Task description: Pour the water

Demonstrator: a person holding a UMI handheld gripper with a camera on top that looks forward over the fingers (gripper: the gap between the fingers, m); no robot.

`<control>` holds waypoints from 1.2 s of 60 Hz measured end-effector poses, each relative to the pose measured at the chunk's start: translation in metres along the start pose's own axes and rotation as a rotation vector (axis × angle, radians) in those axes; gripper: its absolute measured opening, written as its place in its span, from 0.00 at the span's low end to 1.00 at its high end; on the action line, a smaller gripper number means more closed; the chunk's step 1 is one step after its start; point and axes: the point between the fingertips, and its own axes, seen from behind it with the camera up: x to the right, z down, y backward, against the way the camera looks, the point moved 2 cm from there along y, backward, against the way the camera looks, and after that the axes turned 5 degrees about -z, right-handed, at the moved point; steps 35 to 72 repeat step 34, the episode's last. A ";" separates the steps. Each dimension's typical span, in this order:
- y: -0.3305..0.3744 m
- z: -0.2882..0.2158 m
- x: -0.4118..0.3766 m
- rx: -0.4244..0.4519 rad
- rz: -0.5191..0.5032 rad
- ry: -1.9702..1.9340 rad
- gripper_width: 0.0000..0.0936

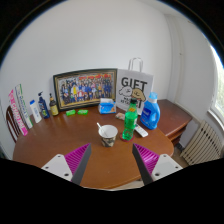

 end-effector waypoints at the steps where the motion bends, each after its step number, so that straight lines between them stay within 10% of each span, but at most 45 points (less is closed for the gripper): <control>1: 0.006 0.001 -0.005 -0.002 -0.003 0.004 0.91; 72: 0.079 0.000 -0.081 0.015 -0.032 0.041 0.91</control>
